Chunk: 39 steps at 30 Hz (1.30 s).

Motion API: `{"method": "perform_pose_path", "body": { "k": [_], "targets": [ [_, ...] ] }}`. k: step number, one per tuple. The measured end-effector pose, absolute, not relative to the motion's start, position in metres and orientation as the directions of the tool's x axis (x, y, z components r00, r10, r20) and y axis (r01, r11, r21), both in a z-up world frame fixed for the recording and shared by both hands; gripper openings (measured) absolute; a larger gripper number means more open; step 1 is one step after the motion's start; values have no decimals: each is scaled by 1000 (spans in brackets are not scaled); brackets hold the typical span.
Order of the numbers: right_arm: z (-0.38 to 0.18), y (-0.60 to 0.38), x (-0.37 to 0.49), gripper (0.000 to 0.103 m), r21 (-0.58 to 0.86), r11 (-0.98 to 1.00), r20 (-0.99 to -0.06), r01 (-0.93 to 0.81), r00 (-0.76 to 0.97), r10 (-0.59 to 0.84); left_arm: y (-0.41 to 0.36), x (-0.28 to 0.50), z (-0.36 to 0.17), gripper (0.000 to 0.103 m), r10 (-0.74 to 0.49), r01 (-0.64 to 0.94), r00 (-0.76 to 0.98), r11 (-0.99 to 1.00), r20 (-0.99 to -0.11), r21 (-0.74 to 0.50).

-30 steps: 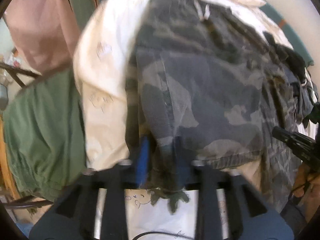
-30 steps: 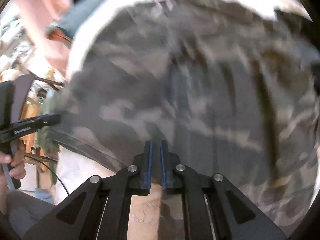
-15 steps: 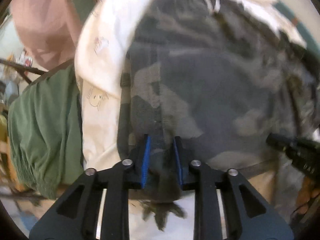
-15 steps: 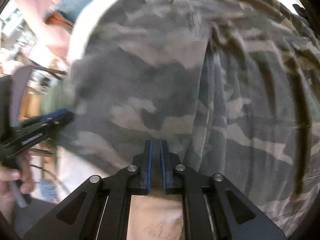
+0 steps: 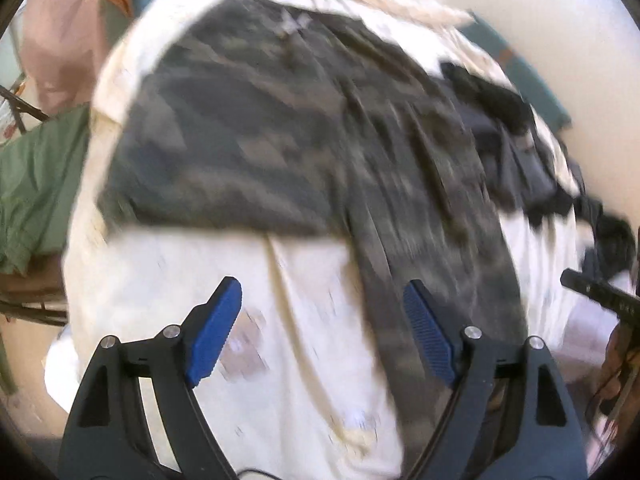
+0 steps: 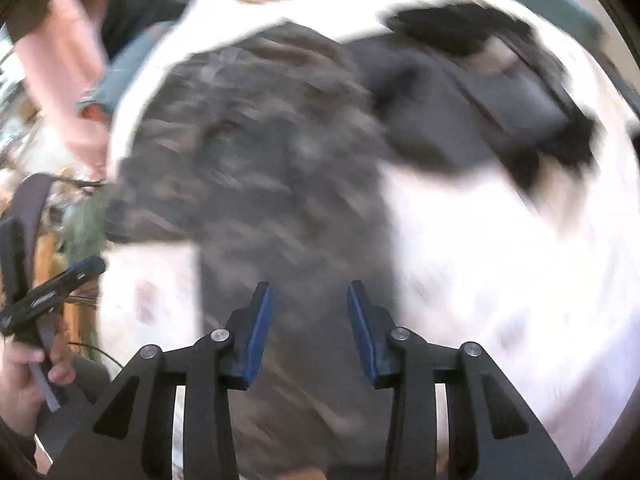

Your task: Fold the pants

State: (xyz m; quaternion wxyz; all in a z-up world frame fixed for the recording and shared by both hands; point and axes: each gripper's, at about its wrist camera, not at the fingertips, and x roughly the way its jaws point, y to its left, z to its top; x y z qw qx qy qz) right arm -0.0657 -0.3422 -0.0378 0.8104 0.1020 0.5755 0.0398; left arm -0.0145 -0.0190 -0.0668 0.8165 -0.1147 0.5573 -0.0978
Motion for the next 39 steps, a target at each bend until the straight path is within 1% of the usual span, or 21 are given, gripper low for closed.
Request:
{"method": "perform_pose_path", "body": {
  "k": [3,4,5,7,10,12,13,16,18,19,20,21,22,23,24,25,27,32,36,39],
  "targets": [
    [-70,-374,-102,41,211,963,-953,170,253,164,-52,-47,-96,78,-343,43,253,938,-905,-344],
    [-82,-380,-110,41,202,960,-961,193,230,156,-67,-59,-107,76,-353,48,215,935,-911,-351],
    [-91,-383,-119,41,188,962,-966,198,215,145,-76,-67,-111,73,-357,54,203,934,-912,-354],
    [-109,-382,-127,41,159,966,-975,203,186,122,-100,-82,-115,72,-364,93,183,931,-913,-353],
    [-125,-377,-131,41,139,975,-981,176,156,112,-128,-99,-119,72,-327,145,175,942,-929,-304],
    [-130,-373,-130,40,68,988,-987,135,155,47,-137,-108,-124,72,-302,141,151,949,-941,-282],
    [-132,-374,-132,41,60,990,-987,128,155,40,-140,-113,-126,72,-291,136,141,952,-946,-273],
    [-137,-377,-134,48,70,989,-988,130,142,52,-153,-124,-133,72,-247,174,138,959,-959,-222],
    [-144,-381,-136,48,120,983,-988,139,115,105,-155,-126,-142,72,-227,154,121,966,-966,-208],
    [-146,-383,-137,48,147,980,-985,136,108,133,-157,-127,-145,64,-222,144,116,968,-968,-205],
    [-145,-385,-139,43,160,978,-983,135,108,146,-159,-128,-146,50,-219,148,125,969,-968,-200],
    [-144,-386,-140,26,184,974,-978,129,118,170,-162,-127,-147,42,-231,165,129,964,-964,-209],
    [-142,-387,-142,20,194,973,-976,121,122,179,-166,-127,-148,29,-245,183,119,958,-962,-221],
    [-138,-387,-144,13,189,975,-976,113,130,174,-168,-127,-145,19,-248,190,125,956,-961,-223],
    [-134,-385,-147,9,183,979,-975,94,141,169,-170,-127,-140,14,-243,200,138,956,-960,-214],
    [-129,-382,-149,7,180,980,-975,81,149,167,-170,-127,-137,7,-249,205,141,954,-958,-217],
    [-116,-379,-154,5,202,978,-967,61,174,189,-165,-125,-129,5,-276,195,142,949,-951,-247],
    [-69,-384,-168,5,329,944,-906,28,292,308,-131,-120,-99,3,-416,127,186,909,-890,-398],
    [-35,-382,-172,4,397,917,-841,-32,387,377,-118,-120,-75,2,-400,136,251,916,-881,-377],
    [-23,-381,-169,4,417,907,-814,-56,421,400,-110,-119,-55,2,-375,137,309,927,-874,-350]
  ]
}}
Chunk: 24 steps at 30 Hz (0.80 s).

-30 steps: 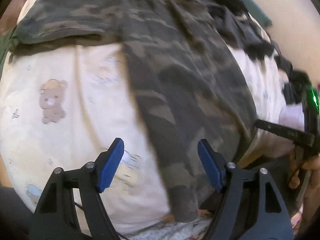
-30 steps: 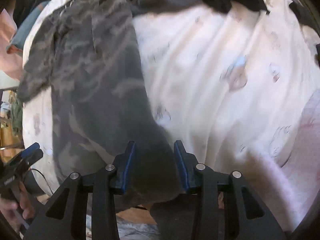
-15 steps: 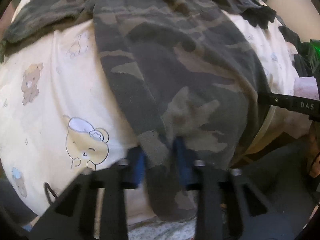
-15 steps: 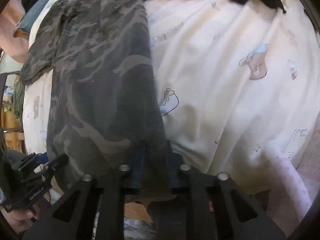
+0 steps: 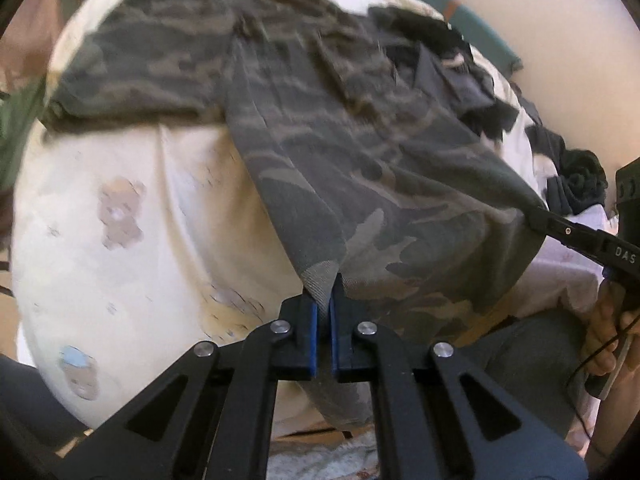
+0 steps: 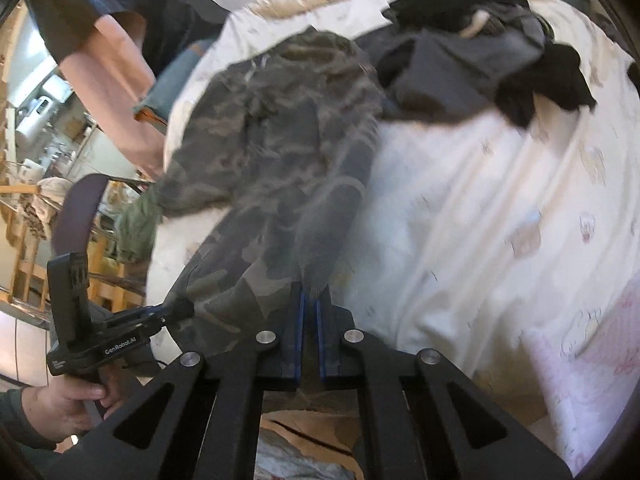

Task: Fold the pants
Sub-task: 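Fold the leg hems up onto the waistband with both grippers and release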

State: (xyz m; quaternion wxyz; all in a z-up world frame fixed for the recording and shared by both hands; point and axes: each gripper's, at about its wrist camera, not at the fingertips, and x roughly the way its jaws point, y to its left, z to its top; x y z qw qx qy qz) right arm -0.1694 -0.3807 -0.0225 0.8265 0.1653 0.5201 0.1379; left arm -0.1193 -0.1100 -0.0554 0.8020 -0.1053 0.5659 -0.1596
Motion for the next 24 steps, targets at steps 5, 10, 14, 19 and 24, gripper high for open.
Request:
{"method": "perform_pose_path", "body": {
  "k": [5,10,14,19,24],
  "targets": [
    [-11,-364,-152,4,412,906,-793,-99,450,410,-105,-107,-32,2,-362,141,369,932,-856,-334],
    [10,-368,-128,4,447,887,-743,-114,505,439,-96,-91,-16,3,-391,163,404,920,-827,-356],
    [15,-367,-101,4,466,879,-722,-101,532,443,-83,-64,-14,3,-423,148,407,905,-810,-398],
    [7,-370,-57,4,475,873,-703,-109,550,451,-82,-12,-9,3,-445,159,395,895,-804,-418],
    [-18,-386,20,4,503,863,-723,-48,525,450,-91,68,-18,3,-408,181,341,913,-847,-367]
  ]
}}
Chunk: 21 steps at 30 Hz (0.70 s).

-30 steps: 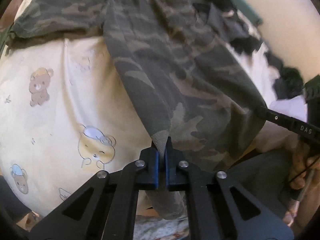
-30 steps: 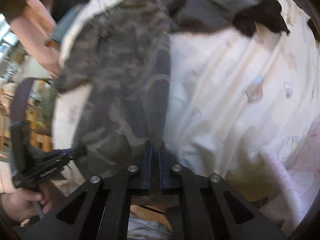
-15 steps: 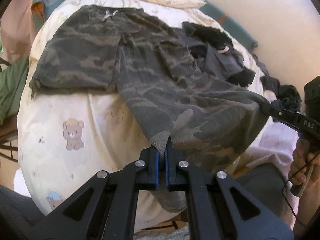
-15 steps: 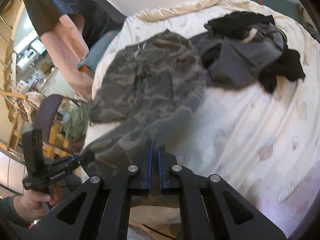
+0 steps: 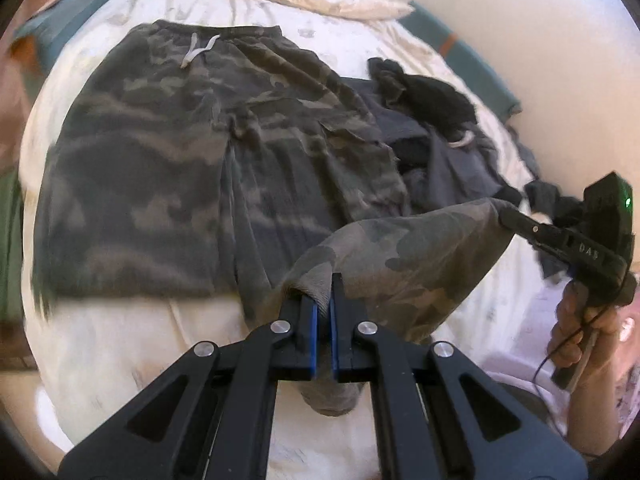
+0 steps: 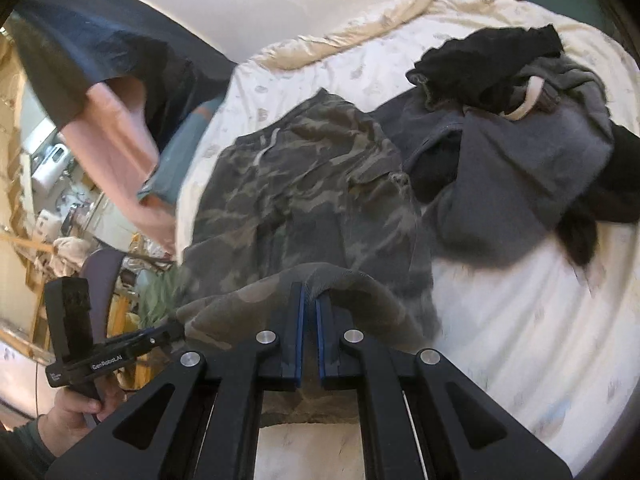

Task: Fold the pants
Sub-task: 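Fold the leg hems up onto the waistband with both grippers and release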

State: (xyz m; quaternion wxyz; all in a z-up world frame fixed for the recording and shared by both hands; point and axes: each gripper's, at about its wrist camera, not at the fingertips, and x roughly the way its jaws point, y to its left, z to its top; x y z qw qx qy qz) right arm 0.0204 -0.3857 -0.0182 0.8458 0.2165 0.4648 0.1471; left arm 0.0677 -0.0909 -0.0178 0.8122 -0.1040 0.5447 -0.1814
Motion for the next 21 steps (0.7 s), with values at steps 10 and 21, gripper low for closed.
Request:
{"method": "perform_pose_path", "body": {
  "k": [10,21],
  "targets": [
    [-118,-387,173,4,372,926,-854,59,412,317,-118,225,-117,3,-270,173,172,955,-947,-241],
    [-144,-386,215,9,307,947,-886,93,391,249,-123,279,-148,13,-209,173,157,968,-965,-181]
  ]
}}
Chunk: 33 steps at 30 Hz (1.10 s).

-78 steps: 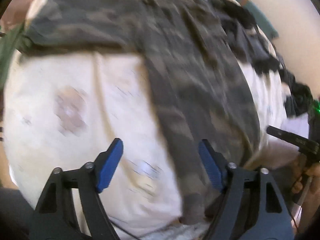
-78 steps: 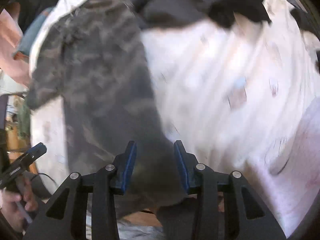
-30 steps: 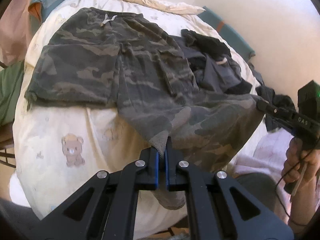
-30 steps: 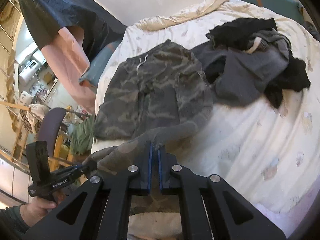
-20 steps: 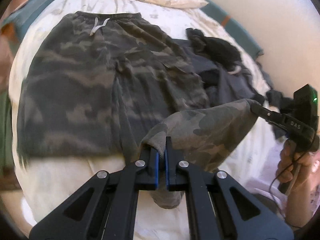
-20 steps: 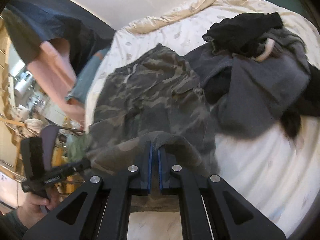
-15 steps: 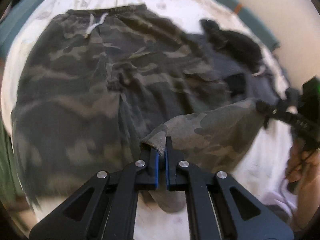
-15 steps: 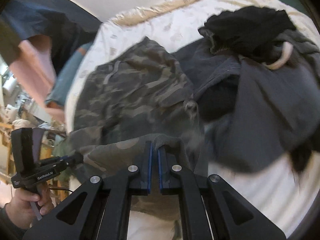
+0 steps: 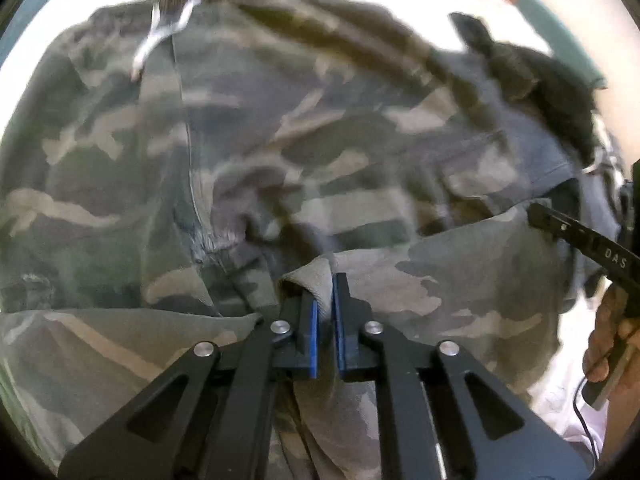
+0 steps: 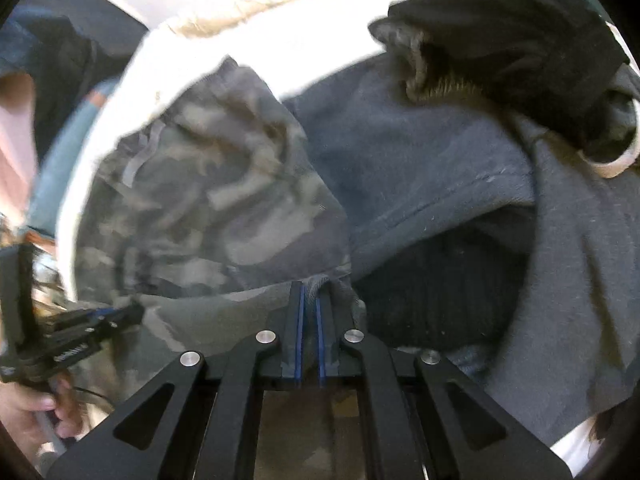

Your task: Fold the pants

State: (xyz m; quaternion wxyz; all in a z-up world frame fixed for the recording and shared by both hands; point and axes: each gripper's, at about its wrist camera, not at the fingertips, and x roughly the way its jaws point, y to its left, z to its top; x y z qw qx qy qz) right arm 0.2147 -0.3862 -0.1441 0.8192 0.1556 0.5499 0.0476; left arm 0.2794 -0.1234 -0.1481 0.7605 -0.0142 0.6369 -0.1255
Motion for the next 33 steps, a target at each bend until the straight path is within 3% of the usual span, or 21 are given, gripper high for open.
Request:
{"method": "perform_pose_path", "body": {
  "k": [2,5,6,8,11,16,22,27,31,33],
  "targets": [
    [-156,-384,217,12,282,953,-910,115,347,227,-121,279,-161,36,-133,142,132,983,-982,-114],
    [-141,-385,209,27,298,944,-914,143,329,239,-104,269,-137,44,-175,73,169,984,-970,-165],
    [-126,-385,200,40,299,944,-908,138,346,237,-98,263,-126,50,-208,68,184,978,-961,-199],
    [-102,-383,180,64,288,949,-895,126,388,220,-86,244,-95,70,-249,75,244,968,-937,-237],
    [-67,-378,142,65,295,949,-869,116,446,215,-65,199,-50,85,-216,93,362,976,-907,-196],
    [-36,-364,74,65,377,920,-818,108,505,276,6,125,-28,85,-197,-14,443,974,-874,-227],
    [-52,-335,13,66,535,837,-759,117,501,416,75,46,-45,85,-156,-230,486,926,-860,-298],
    [-73,-294,-12,66,554,831,-759,59,445,475,90,5,-73,86,-132,-328,448,895,-884,-301],
    [-89,-287,-21,66,648,756,-704,95,451,548,95,-17,-84,86,-183,-392,487,828,-854,-401],
    [-101,-289,-24,71,702,697,-672,148,464,577,95,-20,-95,86,-207,-424,501,787,-840,-447]
  ]
}}
